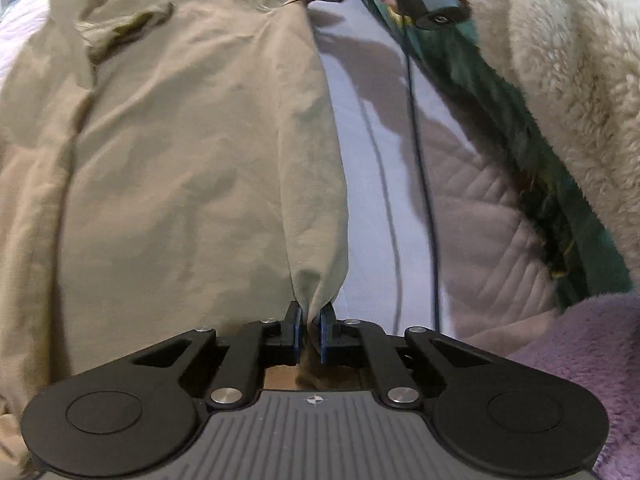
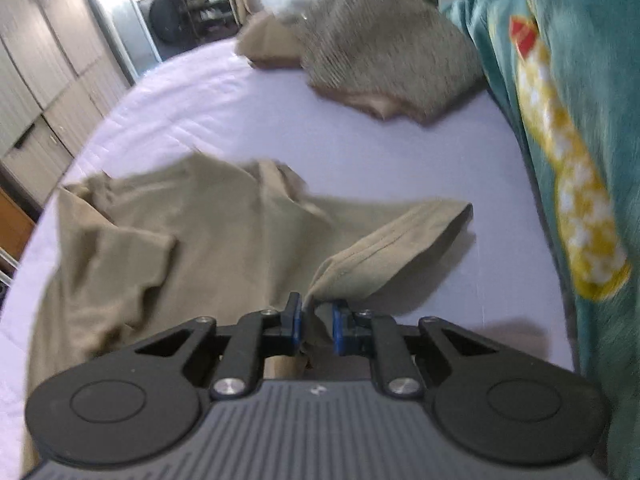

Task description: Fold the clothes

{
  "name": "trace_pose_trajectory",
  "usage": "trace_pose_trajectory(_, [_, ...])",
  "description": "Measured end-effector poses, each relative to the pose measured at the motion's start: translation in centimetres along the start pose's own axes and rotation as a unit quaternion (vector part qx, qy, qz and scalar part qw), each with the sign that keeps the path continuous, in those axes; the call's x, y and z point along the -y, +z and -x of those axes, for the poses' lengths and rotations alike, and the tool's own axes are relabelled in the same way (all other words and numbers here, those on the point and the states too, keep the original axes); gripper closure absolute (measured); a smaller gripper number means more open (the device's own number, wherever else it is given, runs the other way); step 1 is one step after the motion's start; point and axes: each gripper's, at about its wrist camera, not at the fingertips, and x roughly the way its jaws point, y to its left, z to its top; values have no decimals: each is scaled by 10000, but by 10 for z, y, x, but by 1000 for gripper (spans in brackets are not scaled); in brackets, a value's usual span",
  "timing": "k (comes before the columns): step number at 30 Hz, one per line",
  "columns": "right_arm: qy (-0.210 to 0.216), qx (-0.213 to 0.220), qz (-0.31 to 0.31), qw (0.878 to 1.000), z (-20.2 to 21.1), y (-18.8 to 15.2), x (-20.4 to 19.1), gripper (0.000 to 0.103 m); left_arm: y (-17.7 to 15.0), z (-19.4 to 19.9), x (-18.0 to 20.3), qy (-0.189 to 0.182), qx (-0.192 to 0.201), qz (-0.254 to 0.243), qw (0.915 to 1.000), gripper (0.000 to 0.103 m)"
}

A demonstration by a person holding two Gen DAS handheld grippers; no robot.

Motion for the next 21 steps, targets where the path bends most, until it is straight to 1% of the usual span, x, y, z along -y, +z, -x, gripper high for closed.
trace_pose_trajectory(4, [120,261,177,9994,19,22,-33,87,0,31,-25,-115,280,306,9991,94])
trace_pose_trajectory(8, [198,345,473,9981,19,42,-85,87,-12,64,-67,-64,511,712,9961,94])
trace_pose_trajectory(11, [316,234,798,9960,2,44,-141,87,-26,77,-104,26,513,1164,9919,94])
trace_pose_trajectory(13, [199,39,1223,9923,-21,35,-185,85,-37,76,-128,57,327,1434,9891,93])
trace_pose_trajectory(14, [171,-61,1411,9898,-32,31,-206,82,-42,77,-138,14,270,1578,9871,92])
trace_pose_trajectory(16, [560,-289,1437,9876,-40,25,-231,71,-51,82,-157,-166,243,1850,9823,89])
trace_pose_trajectory(17, [754,-404,1449,9858,-45,22,-243,61,-54,87,-163,-273,278,1913,9808,88])
trace_pose_trajectory(18, [945,-497,1460,9835,-47,20,-254,55,-55,93,-169,-372,329,1951,9795,87])
trace_pose_trajectory(20, [1279,-379,1480,9800,-31,28,-258,49,-53,107,-175,-485,459,1973,9781,88])
trace_pose_trajectory(21, [1302,-223,1477,9802,-19,35,-255,43,-49,116,-173,-505,581,1889,9790,88])
